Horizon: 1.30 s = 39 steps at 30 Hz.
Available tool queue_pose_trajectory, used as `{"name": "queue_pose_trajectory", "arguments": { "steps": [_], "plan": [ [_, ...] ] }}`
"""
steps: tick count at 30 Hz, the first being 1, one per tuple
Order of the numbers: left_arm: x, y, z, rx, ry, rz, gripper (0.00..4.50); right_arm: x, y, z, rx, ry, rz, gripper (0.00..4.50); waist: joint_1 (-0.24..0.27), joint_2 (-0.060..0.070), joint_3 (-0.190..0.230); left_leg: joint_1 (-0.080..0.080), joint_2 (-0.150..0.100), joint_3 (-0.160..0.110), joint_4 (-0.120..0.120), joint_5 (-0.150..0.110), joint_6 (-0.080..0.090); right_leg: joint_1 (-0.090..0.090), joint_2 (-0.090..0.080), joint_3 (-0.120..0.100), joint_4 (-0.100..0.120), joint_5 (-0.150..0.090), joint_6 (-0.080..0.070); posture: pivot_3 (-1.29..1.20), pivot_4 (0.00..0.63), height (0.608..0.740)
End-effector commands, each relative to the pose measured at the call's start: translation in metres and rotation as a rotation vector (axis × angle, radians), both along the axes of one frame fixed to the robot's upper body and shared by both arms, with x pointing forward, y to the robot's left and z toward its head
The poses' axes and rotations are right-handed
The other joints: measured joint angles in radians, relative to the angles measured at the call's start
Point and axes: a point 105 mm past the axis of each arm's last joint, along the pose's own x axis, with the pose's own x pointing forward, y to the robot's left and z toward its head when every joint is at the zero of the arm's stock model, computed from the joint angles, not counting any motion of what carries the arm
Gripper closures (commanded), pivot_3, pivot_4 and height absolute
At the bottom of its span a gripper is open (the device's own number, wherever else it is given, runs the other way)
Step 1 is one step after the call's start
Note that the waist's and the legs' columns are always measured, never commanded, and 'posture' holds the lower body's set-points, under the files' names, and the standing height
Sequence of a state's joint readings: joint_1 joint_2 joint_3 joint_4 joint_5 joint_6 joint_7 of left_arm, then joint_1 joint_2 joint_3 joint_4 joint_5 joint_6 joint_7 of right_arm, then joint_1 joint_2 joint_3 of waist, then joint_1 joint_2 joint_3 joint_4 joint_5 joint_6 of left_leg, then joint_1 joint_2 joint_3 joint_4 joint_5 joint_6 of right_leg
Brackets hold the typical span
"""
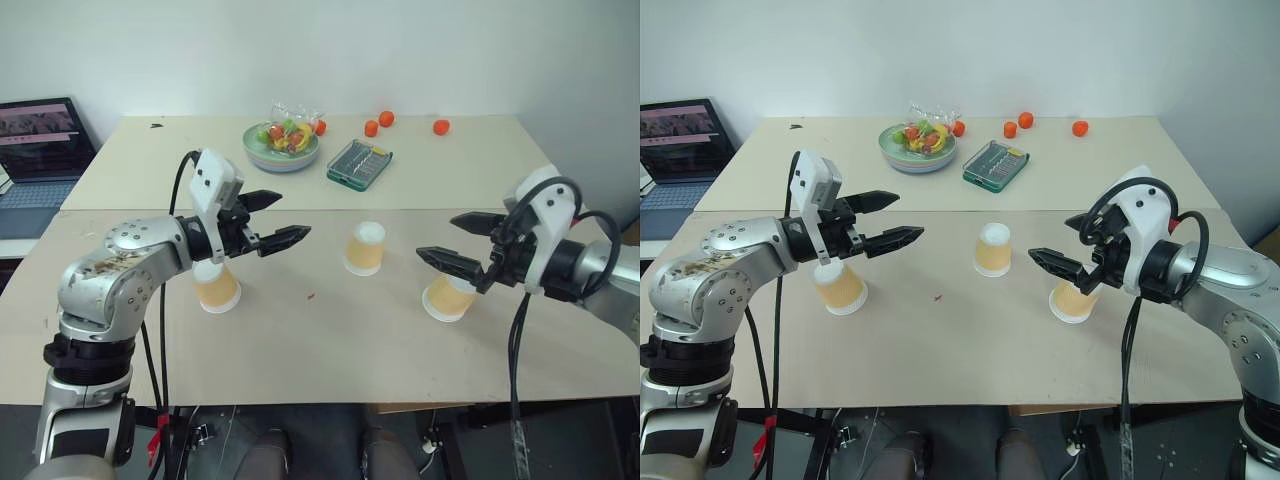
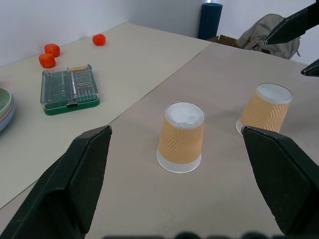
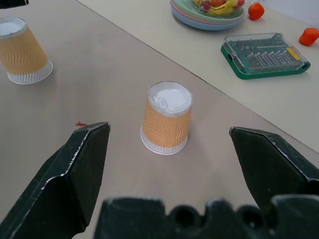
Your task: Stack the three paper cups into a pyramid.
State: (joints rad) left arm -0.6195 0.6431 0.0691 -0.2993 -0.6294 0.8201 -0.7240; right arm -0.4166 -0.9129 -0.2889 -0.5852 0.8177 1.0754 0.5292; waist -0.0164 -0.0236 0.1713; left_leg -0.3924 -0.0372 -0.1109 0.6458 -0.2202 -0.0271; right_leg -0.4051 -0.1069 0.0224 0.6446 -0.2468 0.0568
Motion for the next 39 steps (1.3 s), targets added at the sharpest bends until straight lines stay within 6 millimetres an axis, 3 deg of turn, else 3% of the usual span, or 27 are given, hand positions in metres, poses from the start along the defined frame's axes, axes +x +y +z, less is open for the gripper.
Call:
{"name": "queue_pose_trajectory", "arguments": {
  "steps": [1, 7, 12, 22, 25, 29, 35, 39],
  "plan": [
    [-0.005, -0.001, 0.009, 0.012, -0.039, -0.025, 0.06, -0.004, 0.003, 0.014, 0.004, -0.073, 0.014, 0.0, 0.0, 0.0, 0.0, 0.0, 0.0, 0.0, 0.0, 0.0, 0.0, 0.0, 0.0, 0.0, 0.0, 0.0, 0.0, 0.0, 0.15, 0.74],
    [-0.001, -0.008, 0.011, 0.025, -0.044, -0.047, 0.06, -0.012, 0.0, 0.015, -0.006, -0.069, 0.013, 0.0, 0.001, 0.0, 0.0, 0.0, 0.0, 0.0, 0.0, 0.0, 0.0, 0.0, 0.0, 0.0, 0.0, 0.0, 0.0, 0.0, 0.15, 0.74],
    [-0.002, -0.018, 0.018, -0.031, -0.03, -0.095, 0.06, -0.014, -0.021, 0.019, -0.04, -0.075, -0.06, 0.0, 0.004, 0.0, 0.0, 0.0, 0.0, 0.0, 0.0, 0.0, 0.0, 0.0, 0.0, 0.0, 0.0, 0.0, 0.0, 0.0, 0.15, 0.74],
    [-0.005, -0.033, 0.018, -0.031, -0.018, -0.14, 0.06, -0.015, -0.042, 0.007, -0.058, -0.077, -0.149, 0.0, -0.002, 0.0, 0.0, 0.001, 0.0, 0.001, 0.001, 0.0, 0.0, 0.001, 0.0, 0.001, 0.001, 0.0, 0.0, 0.0, 0.15, 0.74],
    [-0.004, -0.034, 0.019, -0.033, -0.017, -0.142, 0.06, -0.013, -0.028, 0.012, -0.045, -0.092, -0.094, 0.0, -0.004, 0.0, 0.0, 0.002, 0.0, 0.002, 0.001, 0.0, 0.0, 0.001, 0.0, 0.002, 0.001, 0.0, 0.0, 0.0, 0.15, 0.74],
    [-0.005, -0.035, 0.015, -0.006, -0.018, -0.139, 0.06, 0.009, 0.001, 0.03, -0.051, -0.148, -0.053, 0.0, -0.015, 0.0, 0.0, 0.003, 0.001, 0.003, 0.001, 0.0, 0.0, 0.001, 0.001, 0.003, 0.002, 0.0, 0.0, 0.0, 0.15, 0.74],
    [0.0, -0.026, 0.018, 0.003, -0.035, -0.088, 0.06, 0.021, 0.037, 0.011, -0.099, -0.059, 0.074, 0.0, -0.019, 0.0, 0.0, 0.001, 0.001, 0.003, 0.001, -0.001, 0.001, 0.0, 0.001, 0.003, 0.0, 0.0, 0.0, 0.0, 0.15, 0.74],
    [0.0, -0.024, 0.021, 0.013, -0.049, -0.082, 0.06, 0.03, 0.048, 0.004, -0.122, -0.042, 0.108, 0.0, -0.018, 0.0, 0.0, 0.001, 0.0, 0.003, 0.002, -0.001, 0.001, 0.0, 0.0, 0.004, 0.001, 0.0, 0.0, 0.0, 0.15, 0.74]
  ]
}}
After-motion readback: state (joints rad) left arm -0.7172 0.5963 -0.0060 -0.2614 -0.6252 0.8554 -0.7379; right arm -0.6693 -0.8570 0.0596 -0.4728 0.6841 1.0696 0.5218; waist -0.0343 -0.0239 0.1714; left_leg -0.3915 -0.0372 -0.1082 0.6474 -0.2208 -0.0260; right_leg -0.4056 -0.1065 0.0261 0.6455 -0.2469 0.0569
